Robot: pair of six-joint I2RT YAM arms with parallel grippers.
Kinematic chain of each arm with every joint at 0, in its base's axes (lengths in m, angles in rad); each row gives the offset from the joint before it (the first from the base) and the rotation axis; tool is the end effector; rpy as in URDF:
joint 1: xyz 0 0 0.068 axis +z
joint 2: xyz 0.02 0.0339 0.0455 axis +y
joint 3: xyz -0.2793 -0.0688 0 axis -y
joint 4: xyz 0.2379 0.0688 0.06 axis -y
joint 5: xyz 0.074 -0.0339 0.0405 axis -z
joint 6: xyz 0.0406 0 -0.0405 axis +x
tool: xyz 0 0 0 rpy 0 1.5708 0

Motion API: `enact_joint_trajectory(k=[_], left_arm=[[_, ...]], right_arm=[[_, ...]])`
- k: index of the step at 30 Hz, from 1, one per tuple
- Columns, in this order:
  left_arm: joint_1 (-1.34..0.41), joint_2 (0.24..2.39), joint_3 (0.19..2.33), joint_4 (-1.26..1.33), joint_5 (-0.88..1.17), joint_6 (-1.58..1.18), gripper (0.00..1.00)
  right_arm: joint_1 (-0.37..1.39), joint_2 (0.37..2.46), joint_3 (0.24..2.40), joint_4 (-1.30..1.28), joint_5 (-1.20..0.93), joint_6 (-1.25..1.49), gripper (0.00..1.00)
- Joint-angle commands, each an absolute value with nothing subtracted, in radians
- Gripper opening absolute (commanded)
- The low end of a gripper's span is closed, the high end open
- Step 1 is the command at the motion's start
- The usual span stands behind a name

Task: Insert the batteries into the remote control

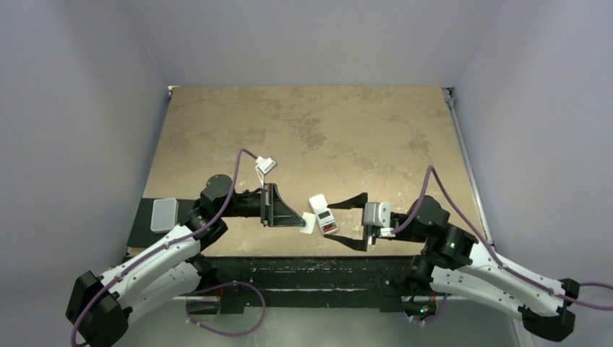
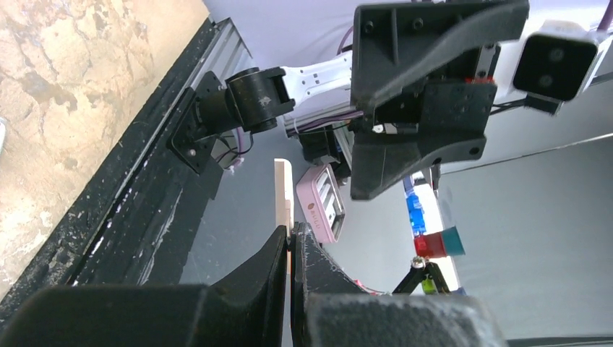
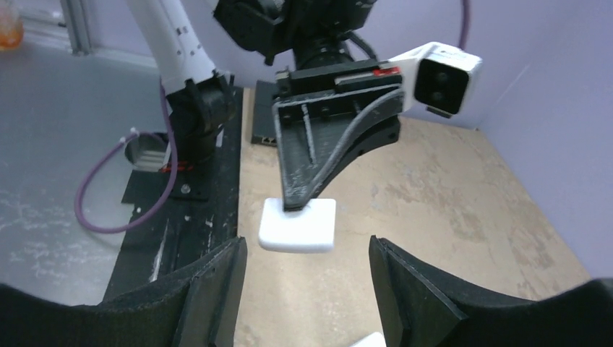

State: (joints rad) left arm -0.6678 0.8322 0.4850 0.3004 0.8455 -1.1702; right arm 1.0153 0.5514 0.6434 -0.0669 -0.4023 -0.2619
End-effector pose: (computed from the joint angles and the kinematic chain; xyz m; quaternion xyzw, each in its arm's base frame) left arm 0.1201 -0.1334 0.2908 0.1104 0.7095 -0.6806 0.1460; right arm 0.0523 0.1144 0.3442 -0.5226 0.4640 0.3878 0.6010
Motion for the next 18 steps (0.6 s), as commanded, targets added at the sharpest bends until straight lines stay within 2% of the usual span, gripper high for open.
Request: enact_joint_trajectory(k=[1,5,18], left_arm=[[-0.666,0.841,0.479,0.373,0.854,-1.201,0.0],[-0.666,0.844,0.477,0.382,0.855,-1.208,0.0],[-0.666,0.848,0.469,0.418,0.854,-1.242,0.0]], right_arm=[[1.118,0.575,0.634,-0.014,-0.226,-0.394,0.71],[1.187,0.581,0.622,-0.016,-0.129,-0.44,0.77],[1.376,0.695,0.633,0.024,0.125,-0.498,0.79]])
